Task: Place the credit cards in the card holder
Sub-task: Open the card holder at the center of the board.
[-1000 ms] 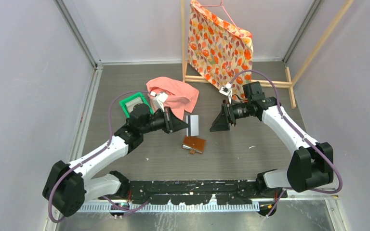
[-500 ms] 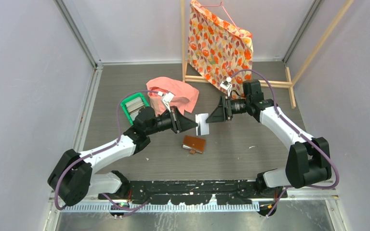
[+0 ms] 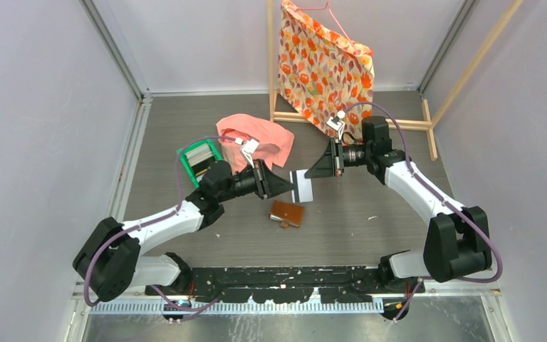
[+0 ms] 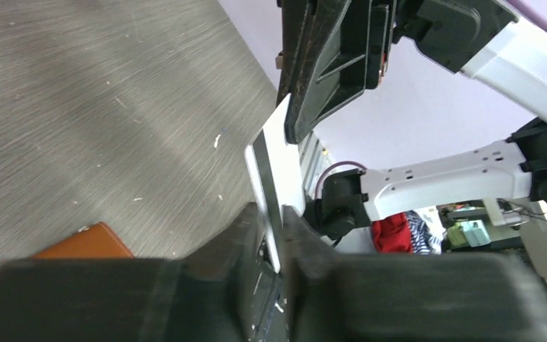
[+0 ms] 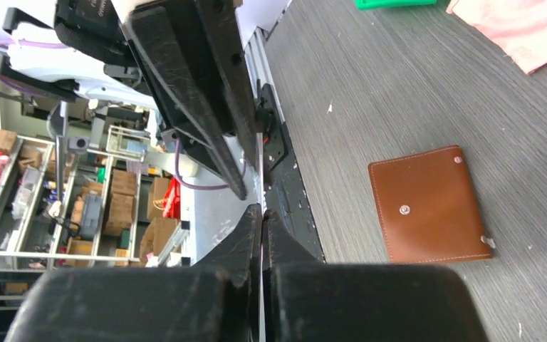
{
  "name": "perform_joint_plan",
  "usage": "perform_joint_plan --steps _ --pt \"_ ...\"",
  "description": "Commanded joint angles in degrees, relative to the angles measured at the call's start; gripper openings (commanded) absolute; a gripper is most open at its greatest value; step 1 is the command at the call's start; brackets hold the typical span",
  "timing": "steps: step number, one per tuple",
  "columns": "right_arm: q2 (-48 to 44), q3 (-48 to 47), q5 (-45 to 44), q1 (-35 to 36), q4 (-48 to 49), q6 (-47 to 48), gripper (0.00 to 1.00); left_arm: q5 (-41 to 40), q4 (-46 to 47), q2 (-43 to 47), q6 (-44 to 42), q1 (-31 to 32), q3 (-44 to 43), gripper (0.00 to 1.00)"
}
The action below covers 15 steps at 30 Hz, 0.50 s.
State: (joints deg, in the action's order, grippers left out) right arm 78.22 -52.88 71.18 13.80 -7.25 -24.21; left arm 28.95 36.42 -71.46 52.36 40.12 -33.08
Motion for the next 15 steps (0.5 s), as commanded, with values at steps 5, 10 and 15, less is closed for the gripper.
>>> perform_joint_plan --steps 5,10,15 --pt "-2.4 -7.2 -3.4 0.0 -22.9 24.7 0.01 -6.6 -14.9 11.0 -4.4 0.4 2.4 0.48" --pt "-2.2 -9.3 -5.8 -0.1 -32.2 36.9 0.01 -11.9 -29.0 21.8 -3.3 0.3 8.4 0.53" --pt "-1.7 -9.4 -6.8 0.0 -32.9 38.2 0.01 -12.6 -34.5 26.2 0.0 0.4 12.0 0.53"
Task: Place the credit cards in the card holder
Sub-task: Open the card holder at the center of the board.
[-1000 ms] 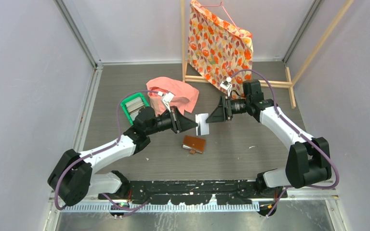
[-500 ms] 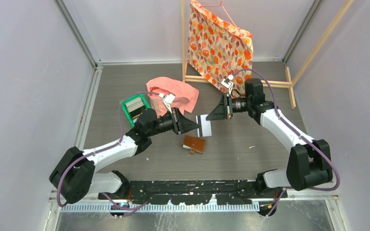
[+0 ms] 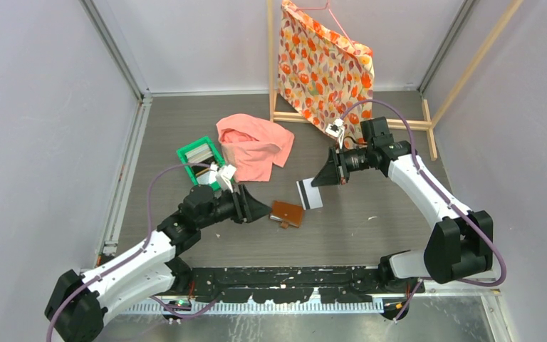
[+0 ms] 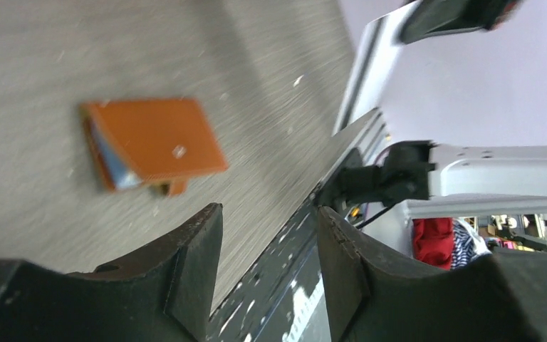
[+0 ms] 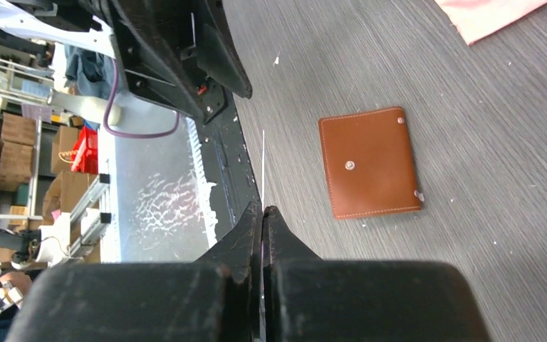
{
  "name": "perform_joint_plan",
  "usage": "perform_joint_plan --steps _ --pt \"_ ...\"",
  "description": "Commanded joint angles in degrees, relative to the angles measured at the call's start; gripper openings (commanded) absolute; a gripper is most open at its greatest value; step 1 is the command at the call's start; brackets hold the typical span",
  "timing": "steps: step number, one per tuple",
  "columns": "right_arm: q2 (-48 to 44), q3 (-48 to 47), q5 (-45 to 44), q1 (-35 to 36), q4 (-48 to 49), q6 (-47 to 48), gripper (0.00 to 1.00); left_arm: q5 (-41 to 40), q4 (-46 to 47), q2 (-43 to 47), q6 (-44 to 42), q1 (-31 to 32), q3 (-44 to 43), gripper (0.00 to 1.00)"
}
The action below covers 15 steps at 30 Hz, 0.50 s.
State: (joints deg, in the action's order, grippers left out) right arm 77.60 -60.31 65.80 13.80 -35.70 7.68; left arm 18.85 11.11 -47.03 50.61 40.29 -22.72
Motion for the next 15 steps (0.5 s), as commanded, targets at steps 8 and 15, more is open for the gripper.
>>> perform_joint_plan --steps 8,15 --pt "-0.6 -2.2 -2.1 0.0 -5.3 7.5 0.01 -3.7 -3.9 -6.5 5.7 0.2 2.8 0.55" --pt "-0.4 -2.4 -1.7 0.0 -5.9 8.0 0.01 -3.2 8.6 -18.4 10.7 0.7 2.5 0.61"
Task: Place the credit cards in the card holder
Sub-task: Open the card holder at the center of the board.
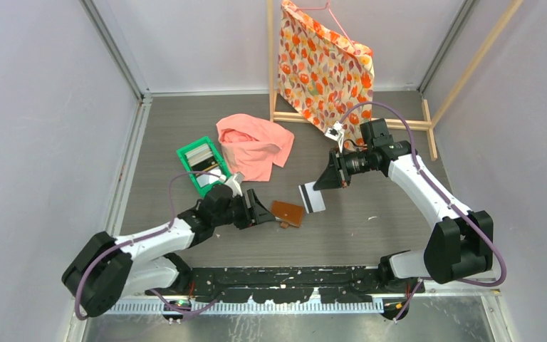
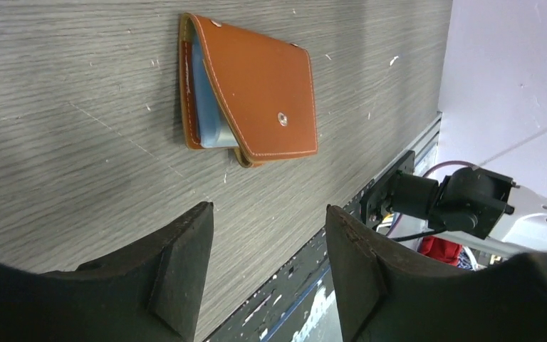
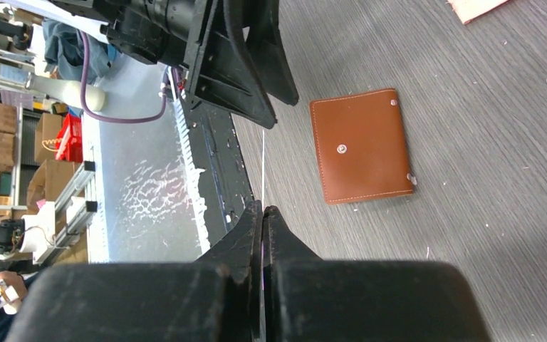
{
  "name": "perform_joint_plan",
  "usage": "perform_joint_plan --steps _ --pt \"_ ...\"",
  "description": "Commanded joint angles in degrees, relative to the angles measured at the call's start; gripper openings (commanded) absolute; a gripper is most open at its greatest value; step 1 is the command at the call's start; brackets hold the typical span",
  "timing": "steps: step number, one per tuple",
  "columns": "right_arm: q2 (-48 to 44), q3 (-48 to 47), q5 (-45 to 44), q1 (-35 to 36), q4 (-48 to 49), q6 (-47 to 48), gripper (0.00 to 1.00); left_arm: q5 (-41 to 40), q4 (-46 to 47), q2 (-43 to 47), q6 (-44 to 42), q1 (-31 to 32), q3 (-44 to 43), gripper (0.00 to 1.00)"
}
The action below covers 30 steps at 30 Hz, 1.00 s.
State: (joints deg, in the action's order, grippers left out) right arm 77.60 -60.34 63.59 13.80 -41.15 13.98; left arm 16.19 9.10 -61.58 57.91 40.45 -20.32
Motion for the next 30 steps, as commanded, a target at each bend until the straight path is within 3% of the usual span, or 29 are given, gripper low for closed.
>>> perform_joint_plan --steps 1,8,14,22,30 --pt "-0.4 -2.4 0.5 -0.1 -0.6 1.7 0.01 -1.0 11.5 -4.6 3.8 0.7 -0.1 0.61" --pt "-0.5 -2.5 0.8 0.0 -0.9 2.0 0.01 -3.5 14.6 -11.5 5.0 1.1 -2.5 0.59" --pt "-0.5 -2.6 0.8 0.0 -1.4 2.4 0.01 -3.6 15.5 -15.3 5.1 1.1 -6.0 0.42" --pt "-0.7 -2.9 0.9 -0.1 -1.9 3.0 0.01 -2.7 10.9 -19.1 1.7 1.1 -12.6 0.31" --pt "-1.2 -3.5 -1.1 0.0 -5.1 7.3 0.01 0.7 12.7 -30.4 1.5 1.0 -20.7 0.31"
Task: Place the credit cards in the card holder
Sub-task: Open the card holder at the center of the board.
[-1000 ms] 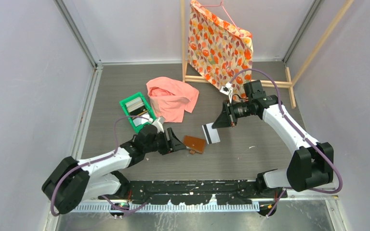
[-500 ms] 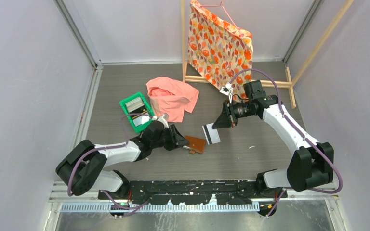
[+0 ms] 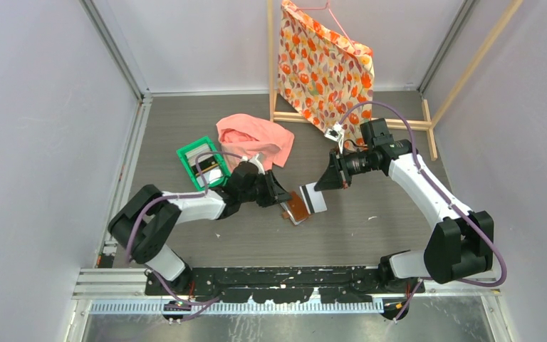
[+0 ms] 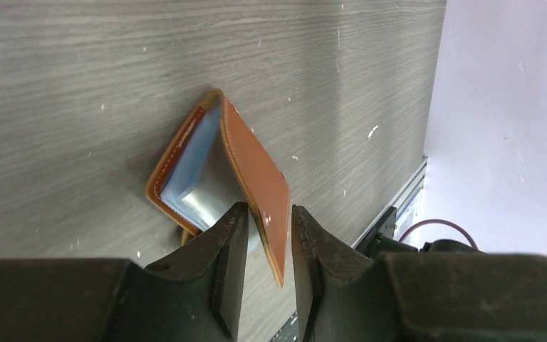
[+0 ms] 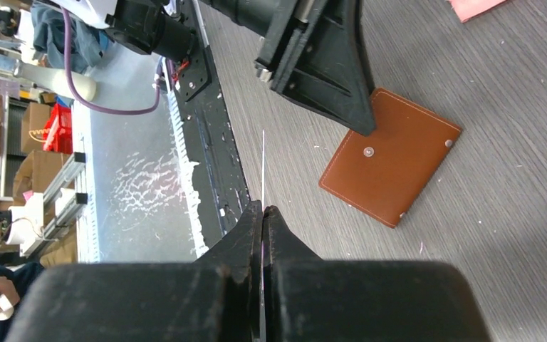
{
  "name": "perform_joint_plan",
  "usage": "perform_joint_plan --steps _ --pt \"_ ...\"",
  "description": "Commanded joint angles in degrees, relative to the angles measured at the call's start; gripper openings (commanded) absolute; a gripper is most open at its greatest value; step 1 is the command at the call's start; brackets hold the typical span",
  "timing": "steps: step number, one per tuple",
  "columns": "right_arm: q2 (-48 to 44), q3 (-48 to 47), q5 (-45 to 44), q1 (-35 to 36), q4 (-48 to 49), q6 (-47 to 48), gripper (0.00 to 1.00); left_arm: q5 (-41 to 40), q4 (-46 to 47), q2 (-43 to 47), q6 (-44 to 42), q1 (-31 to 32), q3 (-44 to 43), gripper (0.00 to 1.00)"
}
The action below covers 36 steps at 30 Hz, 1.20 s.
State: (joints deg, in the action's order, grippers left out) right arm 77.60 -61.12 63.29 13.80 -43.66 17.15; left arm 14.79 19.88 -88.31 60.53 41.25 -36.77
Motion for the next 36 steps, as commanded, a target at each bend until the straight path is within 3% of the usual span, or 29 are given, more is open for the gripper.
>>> perform_joint_plan --steps 1,5,10,13,16,21,27,36 --pt "-1.3 -2.8 -1.4 0.1 -3.2 5.3 0.01 2.5 2.5 -5.1 -0.8 0.2 -5.2 0.3" --pt "-2.0 -2.3 -6.1 1.2 -3.2 7.9 0.01 4.1 5.6 -9.6 1.5 0.2 -8.1 0.25" --pt "-1.8 -1.3 -12.5 1.4 1.8 2.5 0.01 5.0 8.2 -11.1 4.1 0.3 -9.2 0.24" --pt "-1.7 -0.6 -18.2 1.3 5.6 -2.1 0.01 6.0 8.3 -11.0 5.9 0.3 -9.3 0.3" --pt "-1.4 -0.2 -21.9 1.1 8.3 -5.6 0.01 7.4 8.9 -10.5 7.2 0.9 -9.2 0.43" --pt "-1.1 0.0 -20.5 -0.3 9.8 -8.9 0.01 8.6 13.7 -10.5 10.3 3.2 -7.7 0.46" --pt "-1.4 0.3 -16.0 -3.3 10.7 -11.8 0.01 6.9 20.3 -10.0 13.9 6.1 -4.9 0.43" --pt "-1.4 1.5 -26.7 -5.8 13.6 -16.5 0.01 4.8 20.7 -12.4 13.6 9.7 -5.3 0.31"
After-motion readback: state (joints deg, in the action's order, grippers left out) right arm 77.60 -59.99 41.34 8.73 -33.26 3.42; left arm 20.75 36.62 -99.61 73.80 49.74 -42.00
